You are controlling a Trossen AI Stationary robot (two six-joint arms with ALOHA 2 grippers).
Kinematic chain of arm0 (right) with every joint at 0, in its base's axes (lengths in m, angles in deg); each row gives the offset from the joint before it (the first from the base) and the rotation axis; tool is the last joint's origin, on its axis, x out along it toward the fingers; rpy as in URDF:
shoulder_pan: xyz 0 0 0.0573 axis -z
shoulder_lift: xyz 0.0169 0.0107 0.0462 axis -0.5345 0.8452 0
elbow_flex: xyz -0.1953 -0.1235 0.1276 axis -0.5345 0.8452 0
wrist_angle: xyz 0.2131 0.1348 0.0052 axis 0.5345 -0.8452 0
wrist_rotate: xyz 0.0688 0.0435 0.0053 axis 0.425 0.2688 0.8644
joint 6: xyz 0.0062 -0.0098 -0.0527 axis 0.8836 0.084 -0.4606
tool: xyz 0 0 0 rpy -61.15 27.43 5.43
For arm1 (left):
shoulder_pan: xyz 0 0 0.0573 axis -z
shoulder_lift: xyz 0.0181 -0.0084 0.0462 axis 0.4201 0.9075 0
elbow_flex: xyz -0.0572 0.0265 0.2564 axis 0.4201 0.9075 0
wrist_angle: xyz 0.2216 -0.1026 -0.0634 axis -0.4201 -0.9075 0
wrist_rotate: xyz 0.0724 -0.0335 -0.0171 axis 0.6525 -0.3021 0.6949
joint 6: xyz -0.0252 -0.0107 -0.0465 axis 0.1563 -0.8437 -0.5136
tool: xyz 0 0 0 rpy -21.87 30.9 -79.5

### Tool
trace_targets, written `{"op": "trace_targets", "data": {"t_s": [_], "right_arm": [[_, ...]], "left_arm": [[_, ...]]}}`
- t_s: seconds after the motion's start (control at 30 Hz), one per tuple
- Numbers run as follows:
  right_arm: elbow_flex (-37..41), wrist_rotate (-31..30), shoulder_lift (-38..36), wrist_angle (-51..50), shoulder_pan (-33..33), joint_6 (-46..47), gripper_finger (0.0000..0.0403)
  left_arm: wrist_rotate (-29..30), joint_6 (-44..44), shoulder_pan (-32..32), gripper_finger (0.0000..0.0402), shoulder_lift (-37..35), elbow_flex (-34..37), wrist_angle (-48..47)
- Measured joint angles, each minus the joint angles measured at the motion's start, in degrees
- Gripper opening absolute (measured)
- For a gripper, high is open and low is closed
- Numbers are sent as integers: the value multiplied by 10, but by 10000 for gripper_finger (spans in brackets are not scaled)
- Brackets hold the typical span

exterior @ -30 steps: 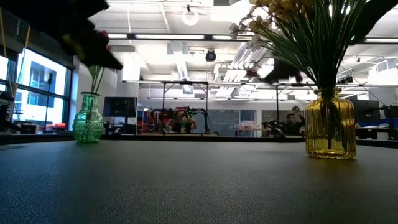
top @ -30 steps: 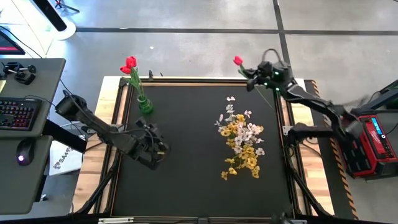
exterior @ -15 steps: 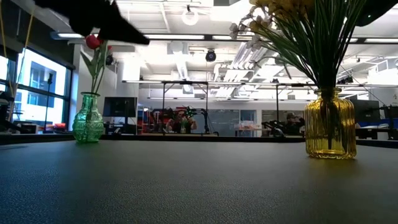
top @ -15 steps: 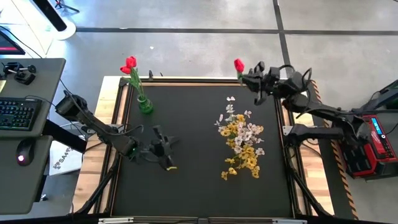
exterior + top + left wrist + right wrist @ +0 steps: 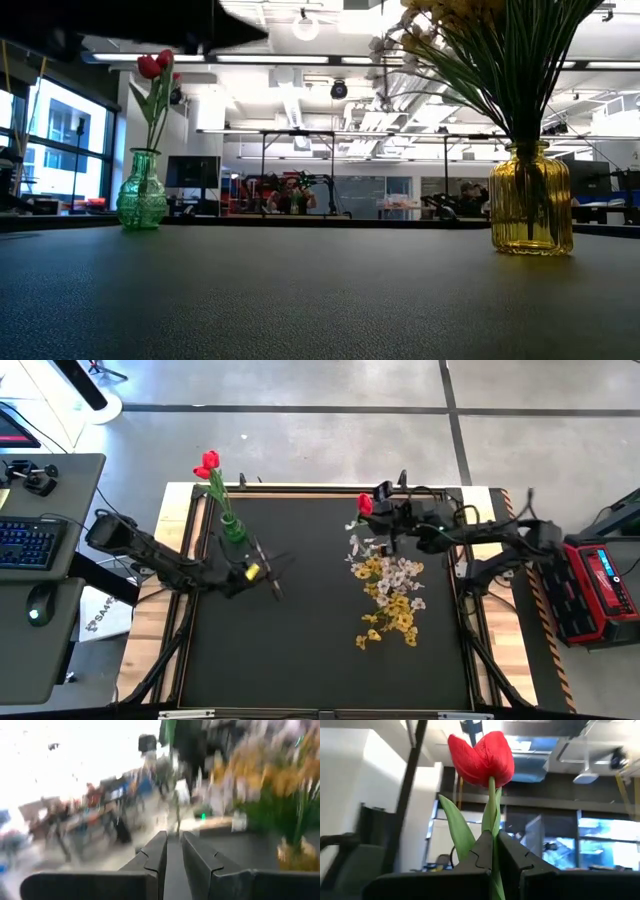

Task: Sort flowers into vase by color
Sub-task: Put the red flower into the green vase

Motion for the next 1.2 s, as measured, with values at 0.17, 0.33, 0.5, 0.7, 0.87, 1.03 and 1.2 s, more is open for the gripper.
{"op": "trace_targets", "data": {"t_s": [0.17, 0.33, 0.5, 0.7, 0.87, 1.03, 1.2], "right_arm": [[-22, -35, 56, 29, -7, -20, 0], [-70, -26, 84, 6, -17, -10, 0], [-103, 1, 93, -30, -28, -14, 0], [-111, 1, 93, -43, -35, -29, 0], [-111, 0, 93, -50, -35, -29, 0], [-111, 0, 93, -50, -35, -30, 0], [-111, 0, 93, -54, -35, -30, 0]], "left_arm": [[-139, 39, -44, 55, 0, 0, 97], [-221, -38, -108, 98, 0, -8, 80], [-260, -78, -146, 160, 0, -27, 64], [-303, -154, -180, 204, 0, -79, -16], [-369, -185, -198, 215, 5, -135, -103], [-370, -157, -198, 216, 24, -173, -127], [-367, -147, -200, 216, 61, -196, -130]]}}
